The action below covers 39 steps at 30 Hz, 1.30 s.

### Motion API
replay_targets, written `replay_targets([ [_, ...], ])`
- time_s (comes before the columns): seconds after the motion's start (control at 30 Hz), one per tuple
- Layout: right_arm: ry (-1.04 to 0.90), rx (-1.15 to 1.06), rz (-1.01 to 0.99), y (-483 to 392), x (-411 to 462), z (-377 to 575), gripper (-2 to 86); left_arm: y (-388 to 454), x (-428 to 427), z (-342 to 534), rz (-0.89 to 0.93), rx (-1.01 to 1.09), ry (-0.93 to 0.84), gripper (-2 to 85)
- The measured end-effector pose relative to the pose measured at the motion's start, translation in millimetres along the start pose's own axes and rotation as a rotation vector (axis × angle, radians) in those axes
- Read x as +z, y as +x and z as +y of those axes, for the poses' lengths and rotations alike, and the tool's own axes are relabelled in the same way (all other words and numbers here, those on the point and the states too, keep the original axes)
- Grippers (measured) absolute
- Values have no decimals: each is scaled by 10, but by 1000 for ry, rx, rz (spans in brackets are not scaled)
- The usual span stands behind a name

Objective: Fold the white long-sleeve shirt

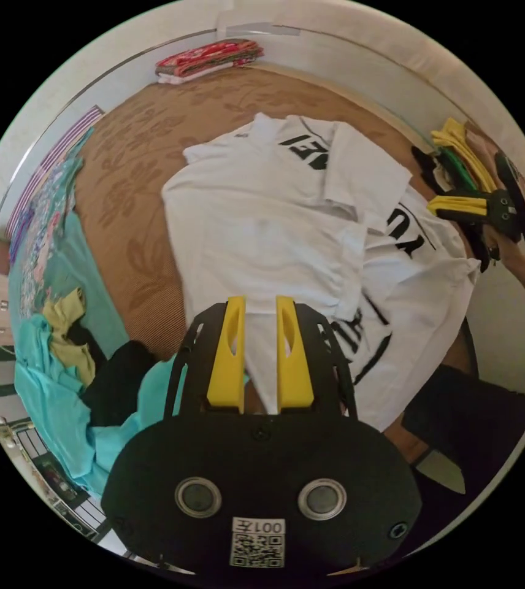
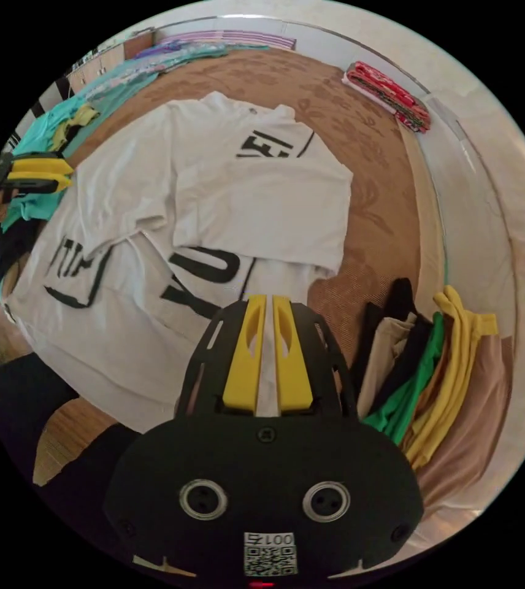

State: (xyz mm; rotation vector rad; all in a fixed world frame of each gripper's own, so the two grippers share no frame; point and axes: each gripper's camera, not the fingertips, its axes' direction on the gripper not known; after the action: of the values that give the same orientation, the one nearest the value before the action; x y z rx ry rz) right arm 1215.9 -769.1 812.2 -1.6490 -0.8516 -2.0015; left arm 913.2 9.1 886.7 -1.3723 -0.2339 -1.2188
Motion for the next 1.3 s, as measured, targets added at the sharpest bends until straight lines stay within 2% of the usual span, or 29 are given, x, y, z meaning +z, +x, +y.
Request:
replay_targets([
  [0.1,-53,50,-50,217,173,338,17,376,223,-176,-18,25,-30,75],
  [0.17,-96,81,-172,382,300,625,21,545,361,-230,18,27,-46,74],
  [0.37,-91,-41,-252,443,313,1128,45,912,474,152,45,61,-164,64],
  [0.5,-95,-176,-295,401,349,1325,70,1089,408,659,113,213,-306,81],
  [0.63,-152,-327,-238,362,580,1451,89,1263,568,986,9,439,-412,84],
  [0.7,-159,-345,-240,371,638,1489,91,1246,641,1059,19,465,-406,81],
  [0.87,-186,-357,-230,375,721,1608,88,980,662,1136,169,350,-373,54],
  [1.1,-212,-348,-217,400,847,1679,106,879,656,1387,136,456,-355,36],
  [1.17,-219,-354,-144,413,916,1707,88,882,668,1438,112,473,-358,28],
  [1.3,-228,-367,-121,494,1052,1742,34,850,631,1552,94,482,-355,-1],
])
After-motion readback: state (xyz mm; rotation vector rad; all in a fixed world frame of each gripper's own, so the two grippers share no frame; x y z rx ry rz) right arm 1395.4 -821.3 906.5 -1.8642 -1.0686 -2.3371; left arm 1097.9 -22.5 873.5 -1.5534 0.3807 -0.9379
